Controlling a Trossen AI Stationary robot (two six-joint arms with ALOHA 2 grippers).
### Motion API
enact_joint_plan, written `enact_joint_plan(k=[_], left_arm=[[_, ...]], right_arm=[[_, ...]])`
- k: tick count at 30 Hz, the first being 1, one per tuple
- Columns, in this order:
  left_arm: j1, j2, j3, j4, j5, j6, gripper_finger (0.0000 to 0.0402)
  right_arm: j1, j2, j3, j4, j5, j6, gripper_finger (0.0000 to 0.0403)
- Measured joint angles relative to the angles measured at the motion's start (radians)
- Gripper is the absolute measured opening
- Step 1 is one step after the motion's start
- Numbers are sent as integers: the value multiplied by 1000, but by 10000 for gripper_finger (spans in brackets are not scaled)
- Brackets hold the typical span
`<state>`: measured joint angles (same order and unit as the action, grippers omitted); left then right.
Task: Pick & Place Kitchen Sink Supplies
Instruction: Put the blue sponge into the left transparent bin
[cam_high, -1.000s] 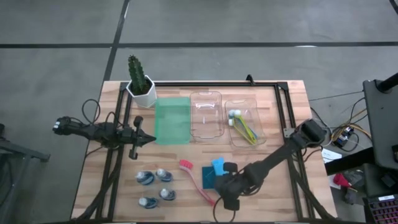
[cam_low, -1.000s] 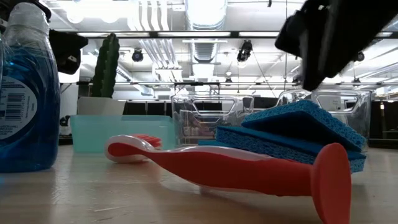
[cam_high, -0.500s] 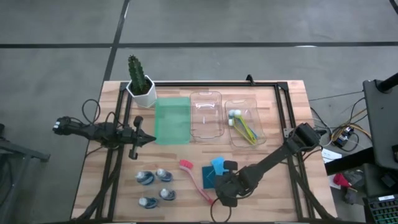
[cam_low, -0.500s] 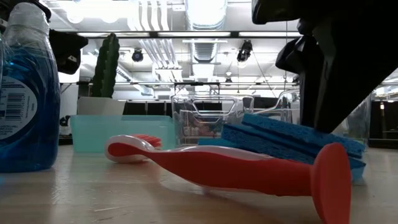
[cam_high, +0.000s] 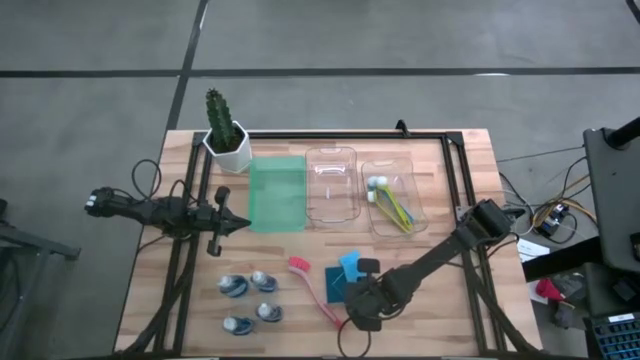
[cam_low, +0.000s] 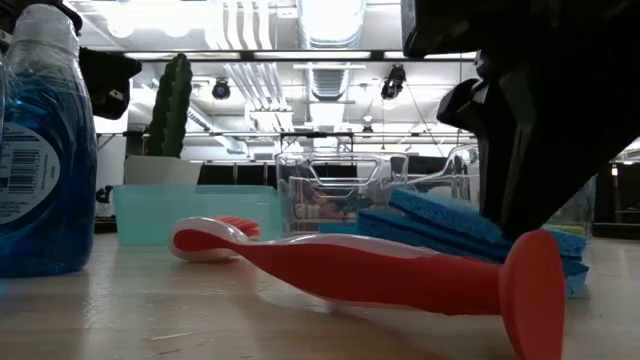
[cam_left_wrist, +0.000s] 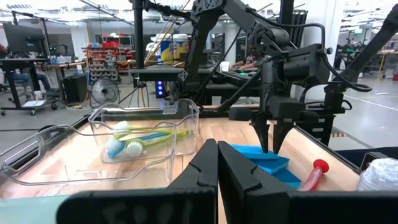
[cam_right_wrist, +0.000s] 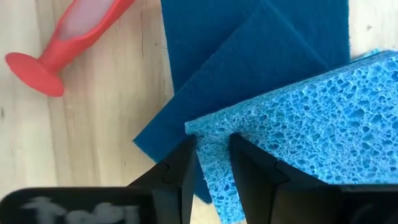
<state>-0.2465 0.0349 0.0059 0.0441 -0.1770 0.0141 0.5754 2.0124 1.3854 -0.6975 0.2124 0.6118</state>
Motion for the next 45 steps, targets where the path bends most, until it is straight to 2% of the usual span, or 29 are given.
enact_joint_plan(k=[4,8,11,17,31,37,45], left_arm=[[0,2,0,0,0,0,3],[0,1,0,0,0,0,3],[0,1,0,0,0,0,3],[0,1,0,0,0,0,3],[0,1,0,0,0,0,3],[0,1,0,0,0,0,3],[0,1,0,0,0,0,3]], right_arm=[[-8,-1,0,0,-1,-10,66],[-11,-8,4,-4,-4,-6,22],[-11,-8,18,-3,-4,-9,10],[-13,-8,87,-74,31,-41,8],[-19,-11,288,-279,232,-152,8],[-70,-12,344,-292,312,-274,8],[-180,-38,374,-301,323,-419,8]])
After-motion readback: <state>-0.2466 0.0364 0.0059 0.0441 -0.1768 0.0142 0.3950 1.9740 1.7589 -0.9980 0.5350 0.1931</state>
